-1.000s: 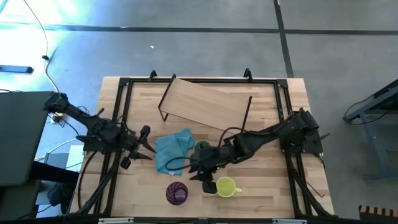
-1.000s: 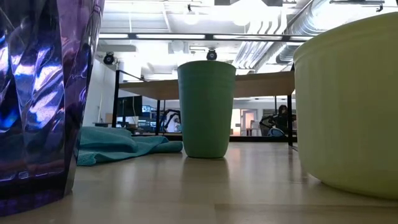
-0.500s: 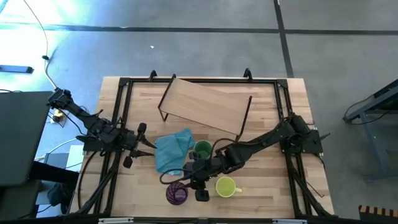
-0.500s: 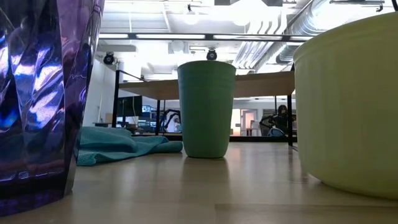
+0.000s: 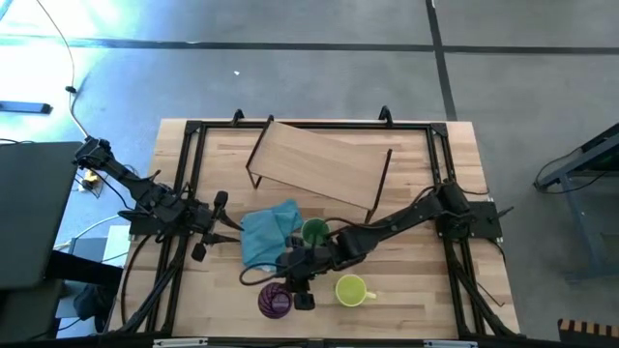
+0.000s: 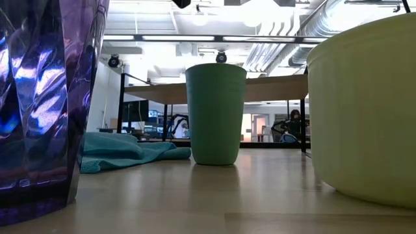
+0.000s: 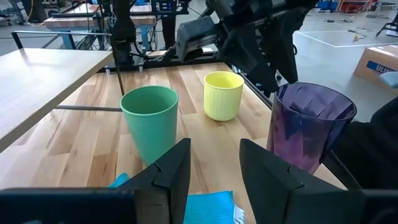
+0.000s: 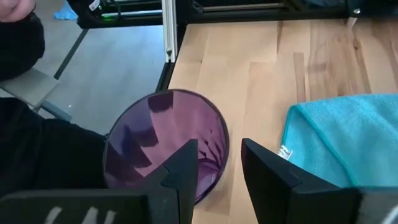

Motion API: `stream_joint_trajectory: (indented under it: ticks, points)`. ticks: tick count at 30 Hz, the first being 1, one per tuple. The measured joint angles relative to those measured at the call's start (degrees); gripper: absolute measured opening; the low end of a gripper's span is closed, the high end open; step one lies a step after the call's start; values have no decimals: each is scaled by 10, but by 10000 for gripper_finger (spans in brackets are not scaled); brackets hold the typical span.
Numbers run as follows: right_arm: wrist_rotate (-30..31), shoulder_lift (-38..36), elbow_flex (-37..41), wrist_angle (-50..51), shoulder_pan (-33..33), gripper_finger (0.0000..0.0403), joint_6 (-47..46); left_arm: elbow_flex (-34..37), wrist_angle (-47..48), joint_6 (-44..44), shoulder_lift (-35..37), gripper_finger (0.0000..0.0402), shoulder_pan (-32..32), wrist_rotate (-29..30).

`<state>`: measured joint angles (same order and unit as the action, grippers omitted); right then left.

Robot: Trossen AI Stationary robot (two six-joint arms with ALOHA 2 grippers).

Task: Stack small to large cups/mugs on shelf
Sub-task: Put the purple cup on the shelf

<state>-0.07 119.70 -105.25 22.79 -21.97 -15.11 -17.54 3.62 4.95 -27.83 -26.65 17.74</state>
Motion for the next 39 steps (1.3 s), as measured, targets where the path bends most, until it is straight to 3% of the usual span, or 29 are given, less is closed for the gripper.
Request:
stream_joint_trajectory:
  ticks: [11, 17, 39]
  points:
    - [-1, 12, 0, -15, 3, 115, 5, 0, 5, 0, 0, 127, 0, 0]
    - [-45, 38, 0, -37, 9, 115, -5, 0, 5, 3, 0, 127, 0, 0]
    - [-43, 42, 0, -38, 14, 114, -24, 0, 8, 9, 0, 127, 0, 0]
